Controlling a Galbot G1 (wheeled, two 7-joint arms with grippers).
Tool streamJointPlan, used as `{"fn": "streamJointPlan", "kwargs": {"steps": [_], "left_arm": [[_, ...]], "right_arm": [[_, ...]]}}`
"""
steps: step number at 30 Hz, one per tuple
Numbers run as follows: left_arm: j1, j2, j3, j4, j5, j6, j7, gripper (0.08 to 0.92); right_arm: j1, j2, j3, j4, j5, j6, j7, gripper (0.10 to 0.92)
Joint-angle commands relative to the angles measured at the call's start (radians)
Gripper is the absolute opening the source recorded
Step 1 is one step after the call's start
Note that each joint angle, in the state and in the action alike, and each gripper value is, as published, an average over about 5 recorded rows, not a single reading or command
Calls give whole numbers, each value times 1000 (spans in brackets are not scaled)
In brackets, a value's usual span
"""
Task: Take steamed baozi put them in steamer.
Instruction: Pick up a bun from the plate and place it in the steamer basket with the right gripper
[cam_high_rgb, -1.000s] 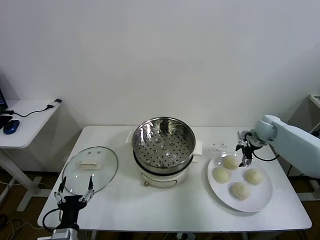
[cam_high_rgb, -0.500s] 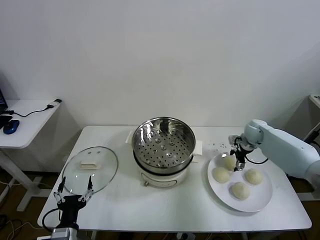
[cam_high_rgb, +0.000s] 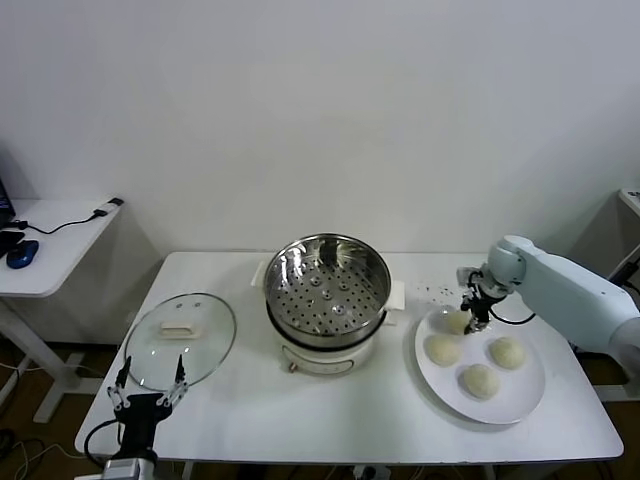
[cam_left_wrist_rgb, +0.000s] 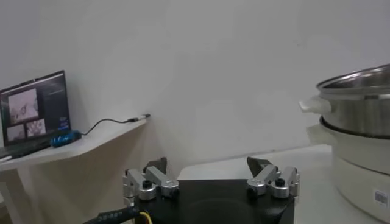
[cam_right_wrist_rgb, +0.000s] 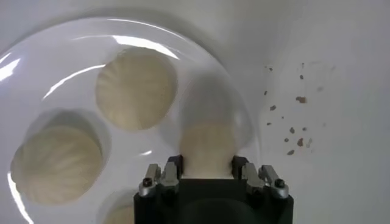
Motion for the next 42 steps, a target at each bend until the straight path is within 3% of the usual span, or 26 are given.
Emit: {"fn": "streamJointPlan", "kwargs": {"steps": [1,10,18,26,35,42], "left_arm": [[2,1,0,0,0,-1,1,823],[22,2,3,0,3,-9,2,823],[33,1,6,3,5,-16,-2,823],[36,8,6,-4,7,-9,-4,823],[34,8,7,2,7,-5,-4,823],[12,5,4,-2,5,10,-13,823]], "right_arm": [[212,-4,-134,43,51,108,-22,536],[632,164,-412,88,70,495,-103,527],[677,389,-351,140,-141,748,-58,522],[543,534,-253,120,-346,831,-18,526],[333,584,-184,70,-562,857,9,526],[270,592,-166,36,-625,852,12,530]]}}
